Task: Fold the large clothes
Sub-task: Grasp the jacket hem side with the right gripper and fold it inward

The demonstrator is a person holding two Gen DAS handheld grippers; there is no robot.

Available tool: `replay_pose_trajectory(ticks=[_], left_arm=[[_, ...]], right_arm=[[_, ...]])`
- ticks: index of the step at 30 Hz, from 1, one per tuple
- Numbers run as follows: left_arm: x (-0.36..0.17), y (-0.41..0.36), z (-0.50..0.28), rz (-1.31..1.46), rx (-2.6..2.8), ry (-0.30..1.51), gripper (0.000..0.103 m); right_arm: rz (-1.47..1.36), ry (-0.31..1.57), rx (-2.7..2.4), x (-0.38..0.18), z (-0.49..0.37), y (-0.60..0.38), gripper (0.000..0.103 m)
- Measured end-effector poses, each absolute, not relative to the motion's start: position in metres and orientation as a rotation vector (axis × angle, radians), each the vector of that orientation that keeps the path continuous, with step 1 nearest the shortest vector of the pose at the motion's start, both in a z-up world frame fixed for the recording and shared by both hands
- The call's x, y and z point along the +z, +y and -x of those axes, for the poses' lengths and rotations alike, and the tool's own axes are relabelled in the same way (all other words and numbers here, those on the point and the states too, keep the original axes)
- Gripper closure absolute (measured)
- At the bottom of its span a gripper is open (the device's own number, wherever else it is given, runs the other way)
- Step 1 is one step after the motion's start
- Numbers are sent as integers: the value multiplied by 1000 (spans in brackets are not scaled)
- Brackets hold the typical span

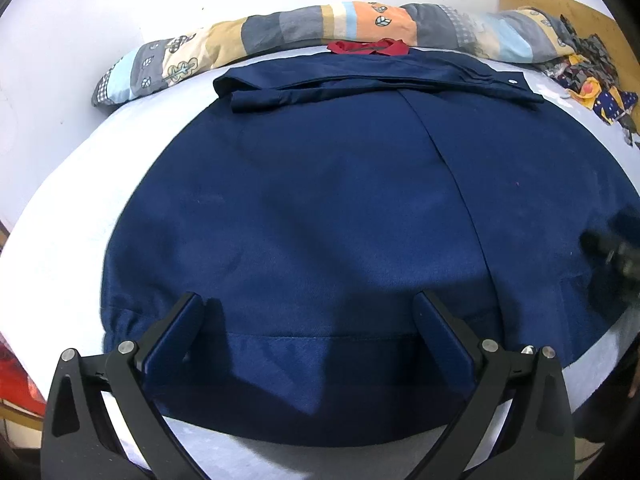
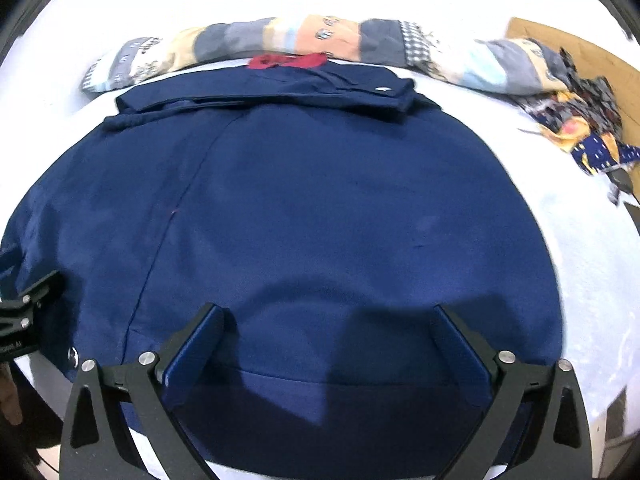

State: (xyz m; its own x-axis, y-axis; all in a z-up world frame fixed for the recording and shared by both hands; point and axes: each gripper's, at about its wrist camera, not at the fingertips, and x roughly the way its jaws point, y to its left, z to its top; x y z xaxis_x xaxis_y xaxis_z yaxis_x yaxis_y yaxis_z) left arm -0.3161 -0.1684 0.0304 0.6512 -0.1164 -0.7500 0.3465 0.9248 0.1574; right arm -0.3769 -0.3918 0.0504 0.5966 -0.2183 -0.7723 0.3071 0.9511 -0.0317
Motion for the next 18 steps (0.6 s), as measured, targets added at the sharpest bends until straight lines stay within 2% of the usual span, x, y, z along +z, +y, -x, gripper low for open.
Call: replay_pose_trajectory(ticks=[6, 11, 16, 18], left_arm=[[61, -158, 322, -304, -287, 745, 0], [92, -128, 314, -289, -331, 763, 0], [87, -72, 291, -164, -260, 889, 0], [76, -48, 278, -41, -212, 969, 0]], right_arm=[[-167, 758, -302, 93, 401, -411, 6], [-254, 774, -311, 110, 427, -454, 4], [-538, 803, -275, 91, 471, -512, 4], [-618, 791, -308, 81, 485, -527, 10]])
